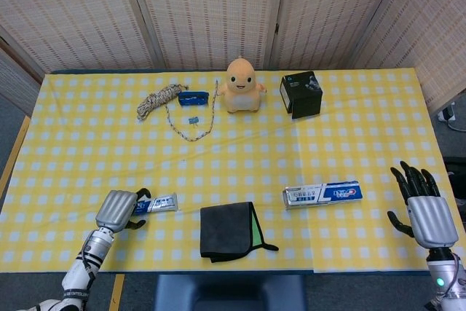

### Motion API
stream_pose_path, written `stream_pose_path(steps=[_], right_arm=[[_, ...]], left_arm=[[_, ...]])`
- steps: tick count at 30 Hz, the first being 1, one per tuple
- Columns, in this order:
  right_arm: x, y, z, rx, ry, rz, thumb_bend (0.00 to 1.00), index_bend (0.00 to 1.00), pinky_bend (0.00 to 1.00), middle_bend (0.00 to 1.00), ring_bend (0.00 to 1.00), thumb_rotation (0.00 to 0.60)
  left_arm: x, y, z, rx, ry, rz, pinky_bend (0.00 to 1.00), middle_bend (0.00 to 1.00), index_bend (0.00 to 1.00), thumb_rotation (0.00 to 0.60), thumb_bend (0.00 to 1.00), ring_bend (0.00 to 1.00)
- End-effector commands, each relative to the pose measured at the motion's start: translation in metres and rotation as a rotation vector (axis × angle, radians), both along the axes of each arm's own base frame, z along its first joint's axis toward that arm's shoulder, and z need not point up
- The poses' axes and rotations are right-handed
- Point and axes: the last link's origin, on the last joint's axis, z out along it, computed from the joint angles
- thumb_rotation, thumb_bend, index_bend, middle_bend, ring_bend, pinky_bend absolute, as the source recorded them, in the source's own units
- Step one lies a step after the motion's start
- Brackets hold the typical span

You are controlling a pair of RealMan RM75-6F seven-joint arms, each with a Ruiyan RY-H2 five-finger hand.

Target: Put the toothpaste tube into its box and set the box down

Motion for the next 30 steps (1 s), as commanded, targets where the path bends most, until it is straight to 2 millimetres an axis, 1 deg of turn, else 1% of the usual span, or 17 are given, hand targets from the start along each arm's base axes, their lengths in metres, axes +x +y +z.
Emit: stream_pose_path(steps=[1, 9, 16, 30], right_arm=[[-0.001, -0.001, 0.001, 0.002, -0.002, -0.003, 0.33, 0.00, 0.00, 0.00, 0.00, 0.600], [0.000, 0.001, 0.003, 0.003, -0.006, 0.001, 0.33, 0.00, 0.00, 0.00, 0.00, 0.600], [-0.002, -0.001, 0.002, 0.008, -0.006, -0.008, 0.33, 0.00, 0.00, 0.00, 0.00, 0.600], [-0.003, 0.000, 0.006, -0.008, -0.008, -0.013, 0.33, 0.00, 0.00, 0.00, 0.00, 0.600]], left_arm=[[0.005, 0.006, -0.009, -0.007, 0.009, -0.004, 1.00, 1.00, 0.39, 0.600, 0.22, 1.00], [0.004, 0.016, -0.021, -0.022, 0.026, 0.021, 1.00, 1.00, 0.40, 0.600, 0.22, 1.00], [0.004, 0.022, -0.026, -0.037, 0.010, 0.044, 1.00, 1.00, 0.40, 0.600, 0.22, 1.00], [0.005, 0.029, -0.040, -0.054, 0.004, 0.049, 1.00, 1.00, 0.48, 0.600, 0.22, 1.00]])
